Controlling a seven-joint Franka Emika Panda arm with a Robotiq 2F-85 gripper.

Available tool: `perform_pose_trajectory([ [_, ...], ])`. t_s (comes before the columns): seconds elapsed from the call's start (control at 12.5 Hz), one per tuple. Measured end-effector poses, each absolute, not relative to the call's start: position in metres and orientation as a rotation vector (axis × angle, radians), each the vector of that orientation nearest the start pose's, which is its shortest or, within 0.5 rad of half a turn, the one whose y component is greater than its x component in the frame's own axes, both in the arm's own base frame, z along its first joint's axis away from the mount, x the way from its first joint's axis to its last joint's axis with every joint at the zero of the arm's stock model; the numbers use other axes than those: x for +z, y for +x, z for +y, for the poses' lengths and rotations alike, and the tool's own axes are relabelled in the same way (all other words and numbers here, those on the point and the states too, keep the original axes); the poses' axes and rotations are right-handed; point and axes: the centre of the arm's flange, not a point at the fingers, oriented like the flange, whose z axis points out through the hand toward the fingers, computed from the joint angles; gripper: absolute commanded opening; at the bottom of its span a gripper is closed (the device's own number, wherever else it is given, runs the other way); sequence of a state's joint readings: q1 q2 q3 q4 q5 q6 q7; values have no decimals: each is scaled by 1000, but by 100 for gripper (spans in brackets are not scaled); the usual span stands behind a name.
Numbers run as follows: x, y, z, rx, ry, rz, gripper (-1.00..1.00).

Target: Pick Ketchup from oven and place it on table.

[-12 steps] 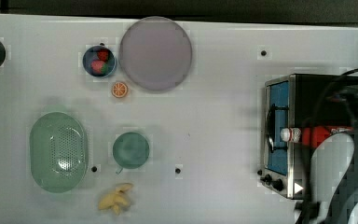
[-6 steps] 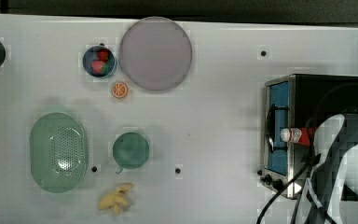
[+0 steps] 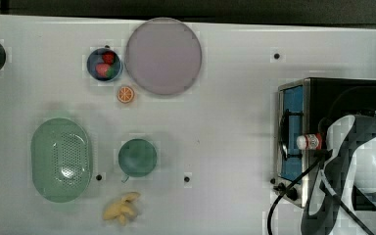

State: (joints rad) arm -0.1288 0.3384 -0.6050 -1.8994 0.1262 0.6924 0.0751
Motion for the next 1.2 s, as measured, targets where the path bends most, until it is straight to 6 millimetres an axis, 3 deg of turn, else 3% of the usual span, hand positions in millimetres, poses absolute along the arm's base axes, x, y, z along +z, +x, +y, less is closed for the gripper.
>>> perform_pose_trajectory([
  [0.16, 345, 478, -407, -153, -2185, 2390, 43],
  [0.24, 348, 475, -411, -148, -2176, 2399, 20],
  [0.4, 353, 473, -411, -159, -2163, 2391, 20],
  [0.48, 376, 488, -414, -224, -2165, 2363, 20],
  [0.56, 386, 492, -407, -181, -2170, 2346, 20],
  [0.64, 415, 492, -384, -67, -2180, 2293, 20],
  [0.72, 449, 504, -367, -108, -2253, 2233, 20],
  [0.88, 471, 520, -335, -85, -2289, 2148, 20],
  [0.96, 491, 538, -285, -76, -2359, 2021, 20],
  [1.2, 509, 565, -201, 0, -2492, 1815, 20],
])
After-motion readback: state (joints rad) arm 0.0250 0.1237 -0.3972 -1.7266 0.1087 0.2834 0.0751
